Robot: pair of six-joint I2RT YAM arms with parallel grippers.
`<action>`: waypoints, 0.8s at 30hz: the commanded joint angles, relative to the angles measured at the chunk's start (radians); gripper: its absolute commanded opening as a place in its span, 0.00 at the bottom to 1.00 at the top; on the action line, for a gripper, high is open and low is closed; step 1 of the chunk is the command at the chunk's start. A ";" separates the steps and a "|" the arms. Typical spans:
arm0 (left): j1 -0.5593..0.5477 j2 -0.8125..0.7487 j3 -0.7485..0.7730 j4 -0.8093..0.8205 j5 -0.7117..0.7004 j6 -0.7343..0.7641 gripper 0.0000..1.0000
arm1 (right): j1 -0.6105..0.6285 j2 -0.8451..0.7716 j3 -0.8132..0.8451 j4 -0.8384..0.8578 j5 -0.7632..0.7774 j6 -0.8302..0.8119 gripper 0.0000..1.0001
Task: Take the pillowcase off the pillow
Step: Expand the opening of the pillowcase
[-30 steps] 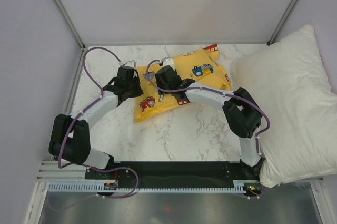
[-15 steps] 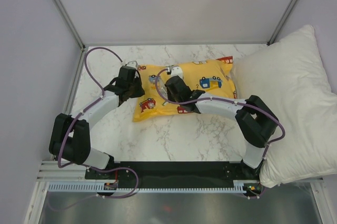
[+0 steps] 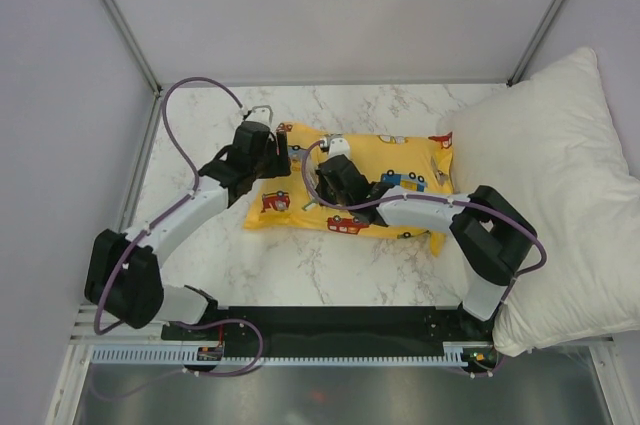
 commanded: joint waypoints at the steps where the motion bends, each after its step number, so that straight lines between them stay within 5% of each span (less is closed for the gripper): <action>1: -0.112 -0.170 -0.018 0.035 -0.160 0.029 0.73 | 0.014 0.038 -0.051 -0.017 -0.074 0.038 0.00; 6: -0.234 -0.258 -0.067 0.020 -0.208 -0.012 0.75 | 0.022 0.028 -0.059 0.006 -0.074 0.051 0.00; 24: -0.264 0.028 -0.049 -0.054 -0.207 -0.155 0.73 | 0.053 -0.066 -0.148 0.072 -0.048 0.084 0.00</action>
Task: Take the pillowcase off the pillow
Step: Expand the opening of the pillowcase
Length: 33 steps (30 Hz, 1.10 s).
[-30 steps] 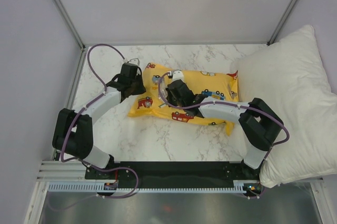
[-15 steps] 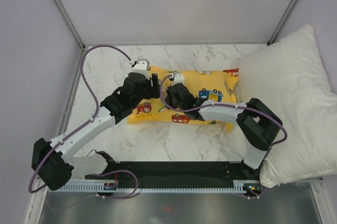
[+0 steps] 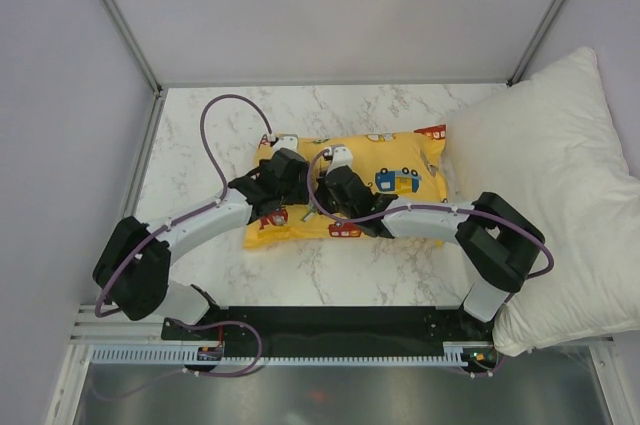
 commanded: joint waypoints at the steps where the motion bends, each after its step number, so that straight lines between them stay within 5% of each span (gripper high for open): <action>1: -0.011 0.038 0.032 -0.008 0.017 -0.056 0.70 | 0.012 -0.016 -0.037 -0.055 -0.022 0.011 0.00; 2: -0.017 0.045 0.032 -0.010 0.027 -0.056 0.65 | 0.012 -0.017 -0.045 -0.054 -0.010 0.012 0.00; 5: -0.025 0.031 0.018 -0.016 0.026 -0.066 0.14 | 0.012 -0.014 -0.045 -0.057 0.016 0.014 0.00; 7: -0.025 0.003 -0.007 -0.022 0.018 -0.079 0.07 | 0.008 -0.011 -0.037 -0.081 0.050 0.023 0.00; 26: 0.008 -0.254 -0.183 0.002 0.014 -0.064 0.02 | -0.130 0.003 -0.100 -0.127 0.266 0.138 0.00; 33: 0.041 -0.271 -0.274 0.155 0.153 -0.023 0.02 | -0.137 -0.057 -0.132 -0.061 0.155 0.026 0.00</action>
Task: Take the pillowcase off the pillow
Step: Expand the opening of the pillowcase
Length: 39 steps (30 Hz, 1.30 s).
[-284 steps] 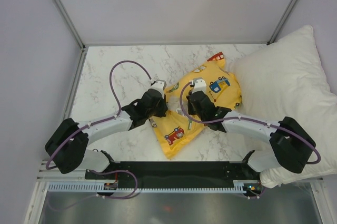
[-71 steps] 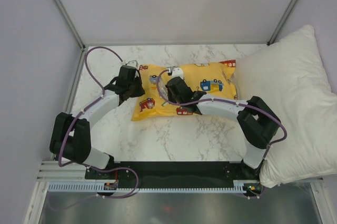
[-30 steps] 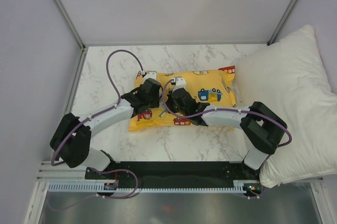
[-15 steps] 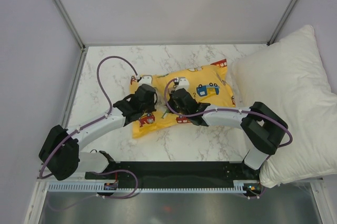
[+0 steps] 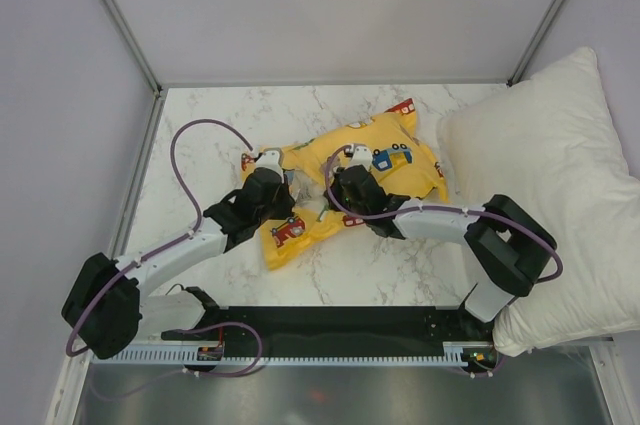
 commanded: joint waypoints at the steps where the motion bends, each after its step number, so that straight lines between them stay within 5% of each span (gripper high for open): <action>1: 0.026 -0.021 -0.063 0.088 0.079 0.049 0.02 | -0.056 -0.047 -0.057 -0.087 0.086 -0.199 0.00; 5: 0.026 0.023 -0.120 0.202 0.142 0.053 0.02 | -0.025 -0.119 -0.041 -0.079 -0.050 -0.336 0.04; 9: 0.026 0.040 -0.134 0.231 0.152 0.077 0.02 | -0.023 -0.211 -0.010 -0.110 -0.187 -0.447 0.42; 15: 0.026 0.030 -0.146 0.268 0.174 0.095 0.02 | -0.013 -0.311 0.056 -0.141 -0.348 -0.554 0.64; 21: 0.026 0.026 -0.153 0.282 0.182 0.092 0.02 | -0.011 -0.282 0.079 -0.073 -0.543 -0.565 0.65; 28: 0.027 0.016 -0.171 0.283 0.176 0.082 0.02 | -0.013 -0.105 0.124 -0.027 -0.601 -0.556 0.59; 39: 0.029 -0.047 -0.186 0.254 0.159 0.094 0.02 | -0.040 0.000 0.157 -0.170 -0.325 -0.526 0.59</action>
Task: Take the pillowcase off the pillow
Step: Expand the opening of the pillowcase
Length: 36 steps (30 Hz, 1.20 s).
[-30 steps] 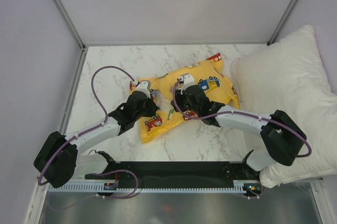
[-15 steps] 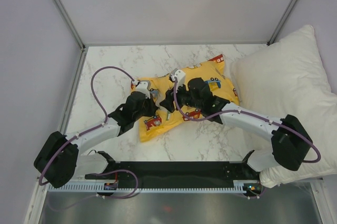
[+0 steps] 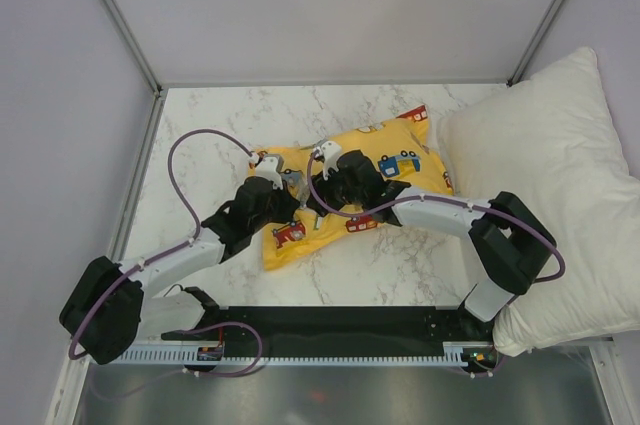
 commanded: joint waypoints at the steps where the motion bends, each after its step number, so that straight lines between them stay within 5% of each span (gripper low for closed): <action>1: 0.003 -0.040 -0.022 -0.041 0.007 0.041 0.02 | -0.011 0.023 0.068 -0.097 0.146 -0.025 0.60; 7: 0.003 -0.060 -0.025 -0.035 0.001 0.062 0.02 | 0.001 0.061 0.076 -0.151 0.155 -0.101 0.65; 16: 0.018 -0.007 0.006 0.004 0.030 0.113 0.02 | 0.051 0.035 0.059 -0.160 -0.101 -0.165 0.71; 31: 0.026 -0.057 -0.011 0.020 0.073 0.111 0.02 | 0.113 0.213 0.146 -0.234 -0.099 -0.195 0.78; 34: 0.026 -0.089 -0.034 0.023 0.081 0.105 0.02 | 0.111 0.259 0.152 -0.208 -0.053 -0.147 0.70; 36: 0.026 -0.111 -0.043 0.022 0.088 0.103 0.02 | 0.111 0.306 0.167 -0.211 -0.047 -0.133 0.42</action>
